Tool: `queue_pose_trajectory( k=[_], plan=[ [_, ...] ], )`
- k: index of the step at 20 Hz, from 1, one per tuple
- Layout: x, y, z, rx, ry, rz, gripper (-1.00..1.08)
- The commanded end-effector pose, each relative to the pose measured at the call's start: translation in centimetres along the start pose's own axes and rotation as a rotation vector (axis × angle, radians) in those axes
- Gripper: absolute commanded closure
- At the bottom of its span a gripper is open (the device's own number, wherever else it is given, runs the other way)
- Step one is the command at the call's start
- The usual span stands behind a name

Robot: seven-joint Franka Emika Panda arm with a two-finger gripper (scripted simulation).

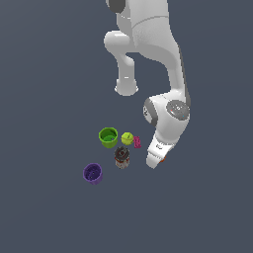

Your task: Pick up a designated object from a clutter of objects.

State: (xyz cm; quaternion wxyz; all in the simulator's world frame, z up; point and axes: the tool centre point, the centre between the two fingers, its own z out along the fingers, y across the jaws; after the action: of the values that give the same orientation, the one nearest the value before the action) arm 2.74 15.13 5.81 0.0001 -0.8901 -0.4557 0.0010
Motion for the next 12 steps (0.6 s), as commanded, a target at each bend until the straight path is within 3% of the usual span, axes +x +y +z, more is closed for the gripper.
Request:
queue_pose_trajectory(
  k=[1, 12],
  plan=[
    [-0.6, 0.2, -0.9, -0.002, 0.002, 0.001, 1.08],
    [-6.4, 1.6, -7.8, -0.002, 0.001, 0.000, 1.08]
  ],
)
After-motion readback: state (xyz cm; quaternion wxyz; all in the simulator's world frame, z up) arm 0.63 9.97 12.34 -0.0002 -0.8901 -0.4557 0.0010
